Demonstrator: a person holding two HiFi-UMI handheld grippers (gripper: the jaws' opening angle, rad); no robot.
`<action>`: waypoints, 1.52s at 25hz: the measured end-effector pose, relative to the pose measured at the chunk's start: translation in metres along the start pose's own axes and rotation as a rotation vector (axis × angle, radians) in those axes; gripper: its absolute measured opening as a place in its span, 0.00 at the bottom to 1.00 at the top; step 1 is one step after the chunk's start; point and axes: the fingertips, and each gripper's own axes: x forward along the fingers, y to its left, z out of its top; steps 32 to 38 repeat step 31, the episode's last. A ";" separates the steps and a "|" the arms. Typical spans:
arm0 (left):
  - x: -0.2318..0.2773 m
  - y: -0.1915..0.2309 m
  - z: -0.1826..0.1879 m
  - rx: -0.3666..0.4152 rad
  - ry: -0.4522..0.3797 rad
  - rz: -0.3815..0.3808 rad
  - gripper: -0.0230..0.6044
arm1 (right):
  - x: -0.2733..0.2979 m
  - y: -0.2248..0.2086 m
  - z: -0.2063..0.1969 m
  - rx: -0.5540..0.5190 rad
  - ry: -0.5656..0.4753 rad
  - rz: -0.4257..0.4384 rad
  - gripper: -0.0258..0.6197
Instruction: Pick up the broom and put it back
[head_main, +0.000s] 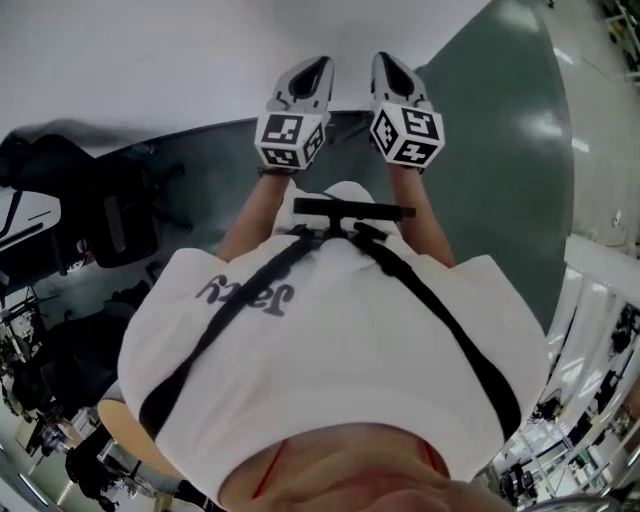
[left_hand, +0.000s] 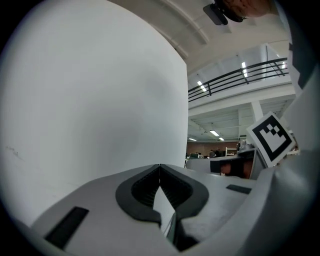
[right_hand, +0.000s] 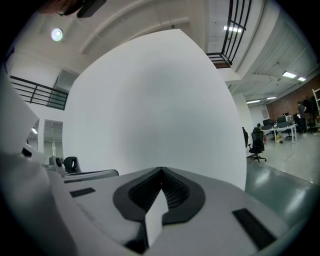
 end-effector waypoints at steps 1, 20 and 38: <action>-0.003 0.005 0.008 -0.001 -0.014 0.005 0.05 | 0.003 0.010 0.005 -0.006 -0.009 0.009 0.05; -0.027 0.052 0.043 0.004 -0.089 0.027 0.06 | 0.022 0.051 0.011 -0.047 -0.018 -0.053 0.05; -0.035 0.057 0.033 -0.016 -0.061 0.018 0.05 | 0.020 0.034 0.004 -0.041 0.002 -0.124 0.05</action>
